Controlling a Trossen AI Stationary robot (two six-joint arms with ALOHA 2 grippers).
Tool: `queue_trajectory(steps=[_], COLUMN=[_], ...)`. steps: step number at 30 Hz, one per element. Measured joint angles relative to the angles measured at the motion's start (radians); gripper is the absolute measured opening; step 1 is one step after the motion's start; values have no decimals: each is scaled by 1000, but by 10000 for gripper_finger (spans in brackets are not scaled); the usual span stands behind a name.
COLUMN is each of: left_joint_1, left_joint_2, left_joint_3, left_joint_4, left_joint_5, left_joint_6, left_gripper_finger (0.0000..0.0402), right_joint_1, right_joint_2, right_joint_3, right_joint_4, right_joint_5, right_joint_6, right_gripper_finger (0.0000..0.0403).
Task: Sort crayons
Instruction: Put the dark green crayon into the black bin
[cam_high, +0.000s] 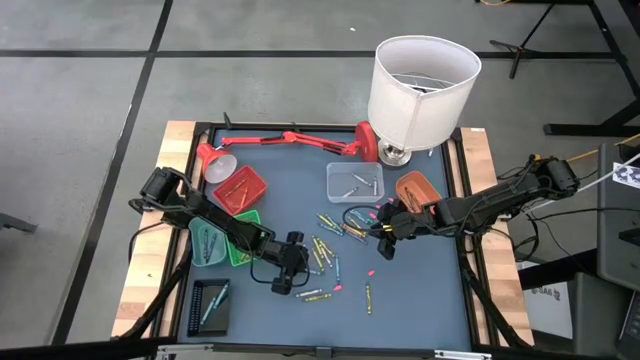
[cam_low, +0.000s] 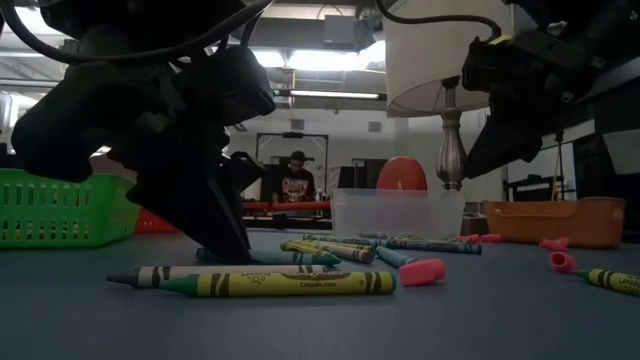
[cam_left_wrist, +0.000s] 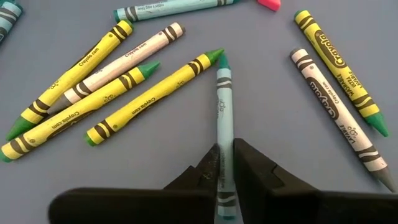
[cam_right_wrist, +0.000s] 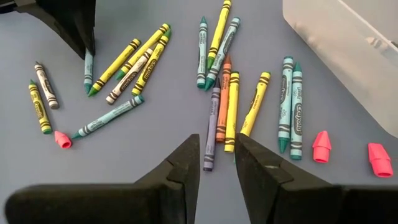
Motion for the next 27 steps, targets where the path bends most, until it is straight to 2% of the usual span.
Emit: queue_trajectory(steps=[6, 27], left_joint_1=[0, 7], left_joint_2=[0, -21], left_joint_3=[-1, -3], left_joint_4=[6, 40], left_joint_5=[-4, -7], left_joint_6=[0, 1], left_gripper_finger=[12, 10], right_joint_1=[0, 0], right_joint_2=[0, 0], right_joint_3=[0, 0], right_joint_4=[0, 0], right_joint_5=[0, 8], right_joint_6=[0, 0], right_gripper_finger=[99, 99])
